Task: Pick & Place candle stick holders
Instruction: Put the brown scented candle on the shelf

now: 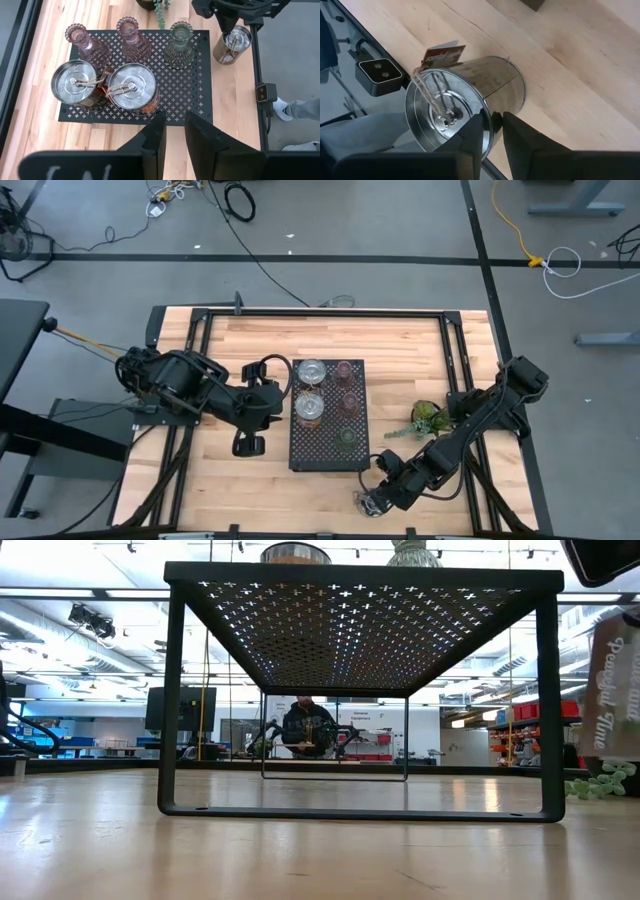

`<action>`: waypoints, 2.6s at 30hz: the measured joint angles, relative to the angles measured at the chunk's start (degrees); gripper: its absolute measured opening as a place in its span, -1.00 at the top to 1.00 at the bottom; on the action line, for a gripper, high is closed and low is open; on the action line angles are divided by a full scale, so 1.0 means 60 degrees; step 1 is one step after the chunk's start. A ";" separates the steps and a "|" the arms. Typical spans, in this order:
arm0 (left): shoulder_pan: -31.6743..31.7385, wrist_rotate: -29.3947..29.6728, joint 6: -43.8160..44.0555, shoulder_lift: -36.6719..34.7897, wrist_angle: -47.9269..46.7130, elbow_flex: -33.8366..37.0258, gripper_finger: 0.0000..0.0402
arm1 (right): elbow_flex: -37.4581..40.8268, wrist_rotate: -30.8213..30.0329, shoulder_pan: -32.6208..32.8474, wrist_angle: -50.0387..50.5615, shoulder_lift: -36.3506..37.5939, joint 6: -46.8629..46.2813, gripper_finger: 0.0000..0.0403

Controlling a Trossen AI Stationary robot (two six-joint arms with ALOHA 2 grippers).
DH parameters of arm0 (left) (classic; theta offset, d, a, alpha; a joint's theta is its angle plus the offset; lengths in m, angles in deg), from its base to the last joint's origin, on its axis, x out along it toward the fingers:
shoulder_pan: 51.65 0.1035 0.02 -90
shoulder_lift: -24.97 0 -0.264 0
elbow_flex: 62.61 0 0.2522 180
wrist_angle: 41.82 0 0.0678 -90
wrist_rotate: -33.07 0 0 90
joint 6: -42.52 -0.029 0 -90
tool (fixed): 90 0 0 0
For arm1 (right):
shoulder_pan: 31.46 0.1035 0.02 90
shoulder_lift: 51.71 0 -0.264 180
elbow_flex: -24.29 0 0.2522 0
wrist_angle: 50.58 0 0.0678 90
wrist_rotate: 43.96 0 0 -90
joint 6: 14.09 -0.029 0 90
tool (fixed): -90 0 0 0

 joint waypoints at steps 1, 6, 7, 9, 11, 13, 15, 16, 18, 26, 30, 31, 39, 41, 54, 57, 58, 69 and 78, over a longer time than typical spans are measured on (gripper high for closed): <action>0.0000 -0.0003 -0.0002 0.0000 0.0000 0.0000 0.64 | 0.0000 0.0000 0.0000 0.0000 0.0000 0.0018 0.64; 0.0000 -0.0002 -0.0005 -0.0001 0.0000 0.0000 0.64 | 0.0000 -0.0041 -0.0009 0.0085 0.0005 0.0132 0.70; 0.0000 -0.0003 -0.0002 0.0000 0.0000 0.0000 0.64 | 0.0000 -0.0005 -0.0028 0.0096 0.0013 0.0113 0.76; 0.0000 0.0000 -0.0003 -0.0001 0.0000 0.0000 0.64 | -0.0001 0.0150 -0.0082 0.0094 0.0027 0.0043 0.91; 0.0000 0.0001 -0.0002 -0.0001 0.0000 0.0000 0.64 | -0.0004 0.0292 -0.0128 0.0078 0.0036 0.0032 0.95; 0.0000 -0.0002 -0.0002 -0.0003 0.0000 0.0000 0.64 | 0.0000 0.0460 -0.0192 0.0030 0.0033 -0.0027 0.96; 0.0000 -0.0003 -0.0002 -0.0002 0.0000 0.0000 0.64 | -0.0003 0.0641 -0.0252 0.0010 0.0039 -0.0009 0.98; 0.0000 -0.0003 -0.0002 0.0000 0.0000 0.0000 0.64 | -0.0016 0.0694 -0.0277 0.0033 0.0056 -0.0003 0.98; 0.0000 -0.0003 -0.0002 -0.0002 0.0000 0.0000 0.64 | -0.0118 0.0723 -0.0334 0.0192 0.0081 0.0180 0.99; 0.0000 -0.0005 0.0001 0.0000 0.0000 0.0000 0.64 | -0.1362 0.0678 -0.0630 0.1843 0.0364 0.0865 1.00; 0.0000 -0.0007 0.0005 -0.0003 0.0000 0.0000 0.64 | -0.2525 0.0418 -0.0781 0.2794 0.0385 0.1339 1.00; 0.0000 -0.0007 0.0005 0.0000 0.0000 0.0000 0.64 | -0.2869 0.0366 -0.0812 0.3004 0.0393 0.1472 1.00; 0.0000 -0.0007 -0.0078 -0.0004 0.0000 0.0000 0.64 | -0.5655 0.0090 -0.1183 0.4304 0.0334 0.2240 1.00; 0.0000 -0.0009 -0.0141 -0.0004 0.0000 0.0000 0.64 | -0.6243 0.0036 -0.1336 0.4524 0.0197 0.2642 1.00; 0.0000 -0.0043 -0.0159 -0.0004 0.0000 0.0000 0.64 | -0.9459 0.0273 -0.2889 0.5060 -0.1504 0.5537 1.00; 0.0000 -0.0043 -0.0192 -0.0004 0.0000 0.0000 0.64 | -0.9963 0.0609 -0.3253 0.5533 -0.1896 0.6027 1.00; 0.0000 -0.0043 -0.0229 -0.0004 0.0002 0.0000 0.64 | -1.0050 0.0730 -0.3371 0.5665 -0.1990 0.6174 1.00; 0.0000 -0.0040 -0.0246 -0.0004 0.0000 0.0000 0.64 | -1.0127 0.1299 -0.4255 0.6173 -0.2379 0.6971 1.00; 0.0000 0.0010 -0.0246 -0.0004 0.0000 0.0000 0.64 | -0.9928 0.1353 -0.4614 0.6553 -0.2413 0.7241 1.00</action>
